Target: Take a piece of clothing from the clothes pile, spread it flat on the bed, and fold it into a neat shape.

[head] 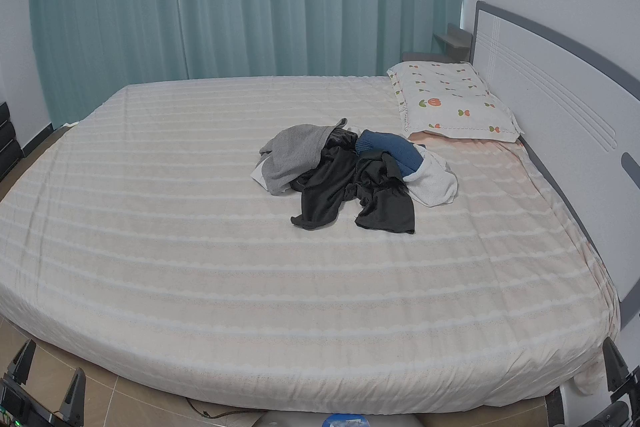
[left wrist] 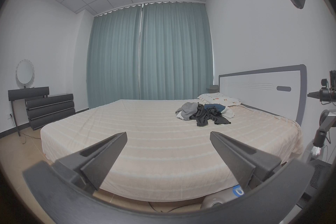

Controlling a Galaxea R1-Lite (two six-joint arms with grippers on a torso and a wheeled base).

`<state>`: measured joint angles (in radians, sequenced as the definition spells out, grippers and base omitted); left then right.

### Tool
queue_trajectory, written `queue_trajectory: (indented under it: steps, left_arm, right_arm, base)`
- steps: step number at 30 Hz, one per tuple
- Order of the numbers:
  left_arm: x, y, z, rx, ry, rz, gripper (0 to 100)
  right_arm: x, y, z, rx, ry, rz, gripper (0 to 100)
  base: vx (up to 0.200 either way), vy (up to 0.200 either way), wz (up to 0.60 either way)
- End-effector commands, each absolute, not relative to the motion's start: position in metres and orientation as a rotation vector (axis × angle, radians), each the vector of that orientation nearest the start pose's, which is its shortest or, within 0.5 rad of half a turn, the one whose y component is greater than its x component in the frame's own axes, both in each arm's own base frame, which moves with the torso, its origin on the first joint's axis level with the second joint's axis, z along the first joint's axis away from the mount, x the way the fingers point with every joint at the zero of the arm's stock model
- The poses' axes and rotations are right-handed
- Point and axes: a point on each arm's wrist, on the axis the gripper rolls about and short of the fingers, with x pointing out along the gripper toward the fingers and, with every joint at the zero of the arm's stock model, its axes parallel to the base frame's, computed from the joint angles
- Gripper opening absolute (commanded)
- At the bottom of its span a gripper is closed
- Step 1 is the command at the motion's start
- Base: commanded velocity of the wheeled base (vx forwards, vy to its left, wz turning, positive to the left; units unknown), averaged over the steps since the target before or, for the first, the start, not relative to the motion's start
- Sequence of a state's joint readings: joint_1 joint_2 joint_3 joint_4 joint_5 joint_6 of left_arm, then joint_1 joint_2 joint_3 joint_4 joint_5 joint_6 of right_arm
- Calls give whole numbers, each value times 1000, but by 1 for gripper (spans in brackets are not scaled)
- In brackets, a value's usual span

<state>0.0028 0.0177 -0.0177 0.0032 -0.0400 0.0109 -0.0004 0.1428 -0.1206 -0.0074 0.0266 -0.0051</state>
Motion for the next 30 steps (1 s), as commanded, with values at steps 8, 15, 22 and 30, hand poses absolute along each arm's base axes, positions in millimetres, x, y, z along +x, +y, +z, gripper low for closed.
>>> queue_trajectory:
  steps: [8, 15, 22, 30]
  left_arm:
    - [-23, -1, 76, 11, 0, -37, 100]
    - [-23, -1, 76, 11, 0, -37, 100]
    - [-23, -1, 76, 11, 1, -37, 100]
    - [-23, -1, 76, 11, 0, -37, 100]
  right_arm:
    - [138, 4, 162, 135, 523, 81, 100]
    - [242, 6, 137, 203, 598, 42, 100]
    - [327, 27, 109, 322, 643, 26, 100]
    - [405, 67, 73, 386, 629, -19, 100]
  base:
    - [0, 0, 0]
    - [0, 0, 0]
    - [0, 0, 0]
    - [0, 0, 0]
